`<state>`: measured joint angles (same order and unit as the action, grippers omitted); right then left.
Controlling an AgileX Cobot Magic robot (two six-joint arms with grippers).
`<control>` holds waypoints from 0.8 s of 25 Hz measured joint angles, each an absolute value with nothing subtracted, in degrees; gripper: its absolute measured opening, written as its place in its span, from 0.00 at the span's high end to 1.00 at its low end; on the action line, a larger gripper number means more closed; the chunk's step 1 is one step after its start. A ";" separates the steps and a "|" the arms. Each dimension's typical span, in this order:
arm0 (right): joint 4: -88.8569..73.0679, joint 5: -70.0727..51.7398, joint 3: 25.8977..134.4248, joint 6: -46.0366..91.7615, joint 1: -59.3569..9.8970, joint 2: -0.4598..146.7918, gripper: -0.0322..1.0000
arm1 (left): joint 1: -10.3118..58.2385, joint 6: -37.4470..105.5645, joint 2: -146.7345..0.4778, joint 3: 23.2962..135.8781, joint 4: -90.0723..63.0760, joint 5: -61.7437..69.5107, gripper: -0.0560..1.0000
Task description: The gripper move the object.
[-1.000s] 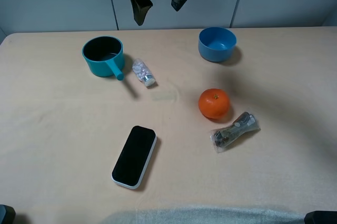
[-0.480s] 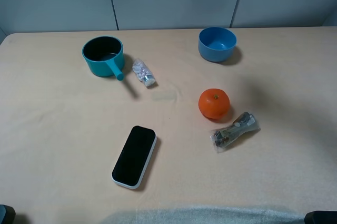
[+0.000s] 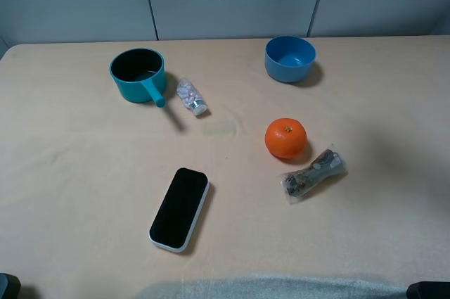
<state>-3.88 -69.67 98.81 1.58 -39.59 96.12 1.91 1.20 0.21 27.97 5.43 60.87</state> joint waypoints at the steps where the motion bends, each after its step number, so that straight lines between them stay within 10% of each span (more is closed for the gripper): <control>1: -3.88 -69.67 97.77 1.58 -39.59 94.71 0.30 | 1.91 1.20 0.21 27.97 5.43 60.87 0.01; 20: -3.20 -69.77 75.29 1.58 -39.59 68.97 0.30 | 1.91 1.20 0.21 27.97 5.43 60.87 0.01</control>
<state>-3.20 -69.77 75.29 1.58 -39.59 68.97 1.91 1.20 0.21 27.97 5.43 60.87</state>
